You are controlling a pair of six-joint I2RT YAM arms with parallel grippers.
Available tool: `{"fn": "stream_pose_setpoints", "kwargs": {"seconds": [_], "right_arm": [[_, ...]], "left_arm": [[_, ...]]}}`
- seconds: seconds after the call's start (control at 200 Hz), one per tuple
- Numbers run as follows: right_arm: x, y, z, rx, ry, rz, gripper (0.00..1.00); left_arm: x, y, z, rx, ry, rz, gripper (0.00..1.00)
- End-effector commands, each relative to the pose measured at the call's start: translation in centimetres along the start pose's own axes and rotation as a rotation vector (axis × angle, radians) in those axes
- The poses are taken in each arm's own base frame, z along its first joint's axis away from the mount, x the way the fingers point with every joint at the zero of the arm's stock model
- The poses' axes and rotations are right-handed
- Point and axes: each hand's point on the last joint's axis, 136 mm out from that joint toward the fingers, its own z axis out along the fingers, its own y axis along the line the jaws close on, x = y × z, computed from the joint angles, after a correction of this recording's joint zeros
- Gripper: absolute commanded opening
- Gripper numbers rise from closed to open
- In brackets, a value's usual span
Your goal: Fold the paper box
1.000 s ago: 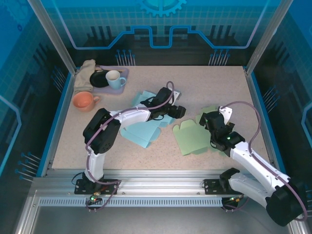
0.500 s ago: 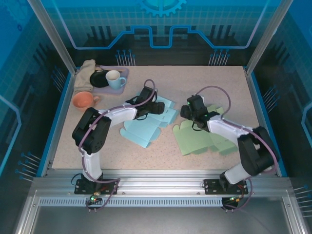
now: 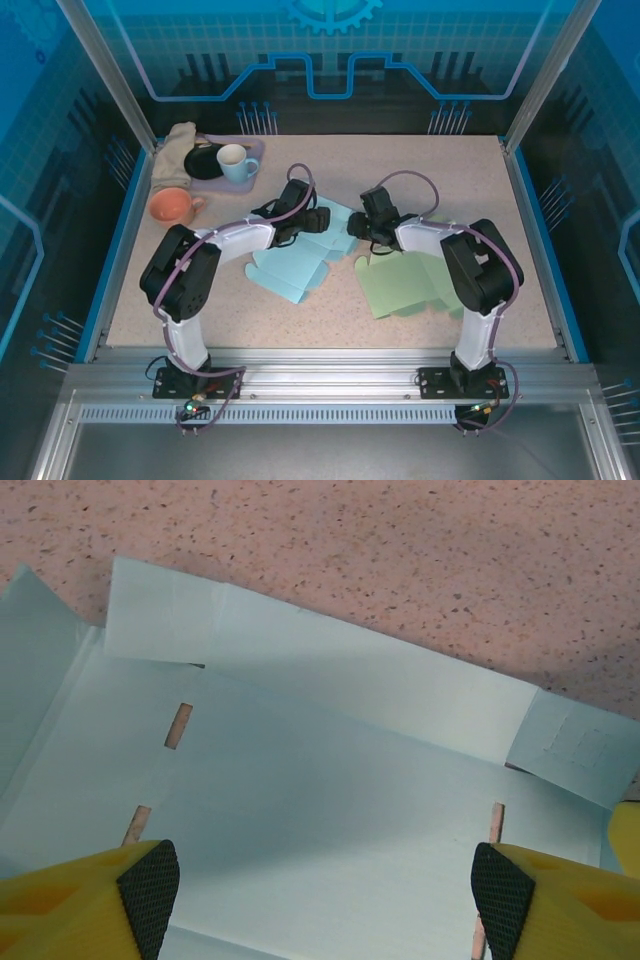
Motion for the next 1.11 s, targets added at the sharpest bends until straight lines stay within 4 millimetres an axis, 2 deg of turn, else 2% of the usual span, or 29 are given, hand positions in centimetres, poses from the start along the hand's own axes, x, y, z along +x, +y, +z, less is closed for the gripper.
{"fn": "stream_pose_setpoints", "kwargs": {"seconds": [0.0,0.055,0.07,0.305,0.39,0.515,0.725,0.97,1.06,1.1], "right_arm": [[0.4,0.9,0.6,-0.034,0.033,0.007,0.27],[0.3,1.1,0.6,-0.054,0.037,-0.014,0.08],[0.2,1.0,0.5,-0.053,0.038,-0.021,0.0],[-3.6,0.0,-3.3,0.081,-0.067,-0.265,0.0],[-4.3,0.0,-4.4,0.093,-0.1,-0.28,0.0],[-4.3,0.1,-5.0,0.08,-0.112,-0.286,0.0],[-4.3,0.0,-5.6,0.078,-0.131,-0.323,0.0],[-4.5,0.0,-6.1,0.072,-0.149,-0.339,0.0],[-4.4,0.4,-6.3,0.044,-0.156,-0.35,0.0],[-4.3,0.8,-6.4,0.02,-0.16,-0.358,0.0]], "left_arm": [[-1.5,0.9,-1.2,-0.035,-0.062,-0.025,0.8],[-1.6,1.5,-1.4,-0.059,-0.073,-0.027,0.8],[-1.6,1.7,-1.4,-0.068,-0.074,-0.028,0.8],[-1.3,6.0,-2.5,-0.139,-0.095,-0.128,0.8],[-0.9,6.6,-2.8,-0.139,-0.104,-0.144,0.8],[0.5,7.1,-2.4,-0.157,-0.082,-0.139,0.81],[2.7,9.1,-1.3,-0.219,-0.033,-0.161,0.8],[2.6,9.5,-3.2,-0.213,-0.075,-0.179,0.81],[3.0,9.2,-2.9,-0.192,-0.073,-0.175,0.8],[3.3,8.6,-2.5,-0.152,-0.067,-0.167,0.76]]}}
